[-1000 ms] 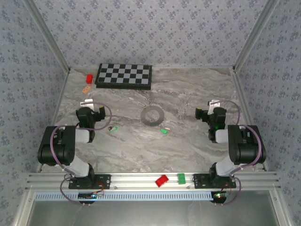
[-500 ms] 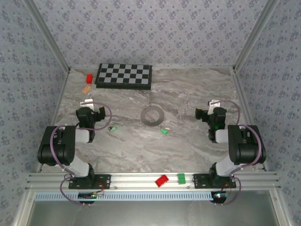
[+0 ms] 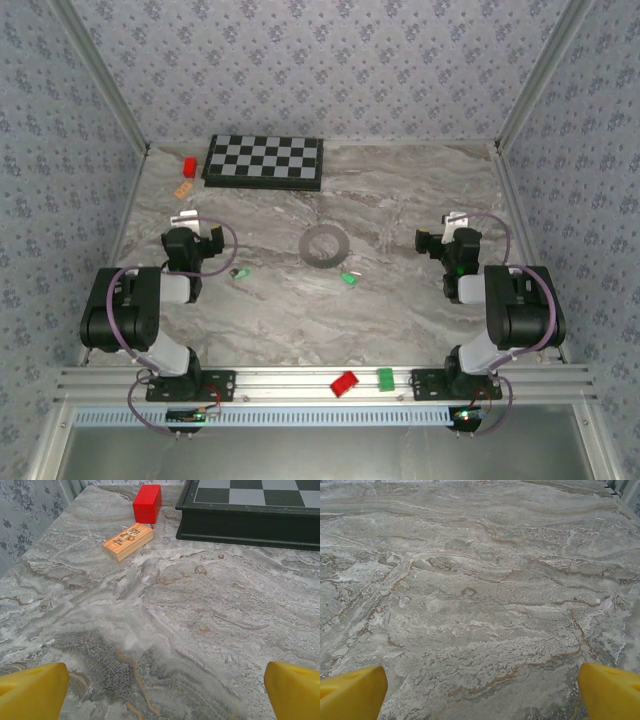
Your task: Put the keys on the keyring
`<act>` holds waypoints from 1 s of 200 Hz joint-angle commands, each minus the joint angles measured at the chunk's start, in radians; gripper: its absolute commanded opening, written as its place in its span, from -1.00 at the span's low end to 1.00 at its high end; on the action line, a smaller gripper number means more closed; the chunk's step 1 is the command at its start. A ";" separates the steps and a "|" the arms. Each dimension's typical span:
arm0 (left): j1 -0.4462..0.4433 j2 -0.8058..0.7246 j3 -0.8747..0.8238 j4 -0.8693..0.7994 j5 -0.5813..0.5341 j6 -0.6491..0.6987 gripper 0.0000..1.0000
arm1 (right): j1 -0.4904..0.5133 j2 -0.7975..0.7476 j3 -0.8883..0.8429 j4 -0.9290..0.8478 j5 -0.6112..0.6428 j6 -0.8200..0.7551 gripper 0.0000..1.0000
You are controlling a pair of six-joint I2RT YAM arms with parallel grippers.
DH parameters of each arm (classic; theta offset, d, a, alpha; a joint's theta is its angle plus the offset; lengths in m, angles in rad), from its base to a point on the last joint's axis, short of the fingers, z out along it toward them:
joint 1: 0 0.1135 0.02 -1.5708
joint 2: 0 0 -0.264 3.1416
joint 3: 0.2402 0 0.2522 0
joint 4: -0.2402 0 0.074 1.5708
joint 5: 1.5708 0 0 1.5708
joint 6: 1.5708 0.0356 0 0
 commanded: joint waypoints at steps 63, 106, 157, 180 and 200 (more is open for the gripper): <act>0.010 -0.225 0.507 -1.024 -0.447 -0.535 0.99 | 0.102 -0.344 0.094 -0.416 0.464 0.236 0.99; 0.015 -0.334 0.522 -1.142 -0.092 -0.654 0.99 | 0.019 -0.508 0.201 -0.791 0.392 0.698 0.99; -0.143 -0.460 0.429 -1.159 -0.193 -0.686 0.99 | 0.066 -0.543 0.230 -0.685 0.120 0.623 0.99; -0.224 -0.465 0.380 -1.138 -0.154 -0.642 0.99 | 0.133 -0.525 0.246 -0.637 -0.004 0.540 0.99; -0.288 -0.452 0.329 -1.080 -0.094 -0.594 0.99 | 0.202 -0.479 0.283 -0.657 -0.039 0.514 0.99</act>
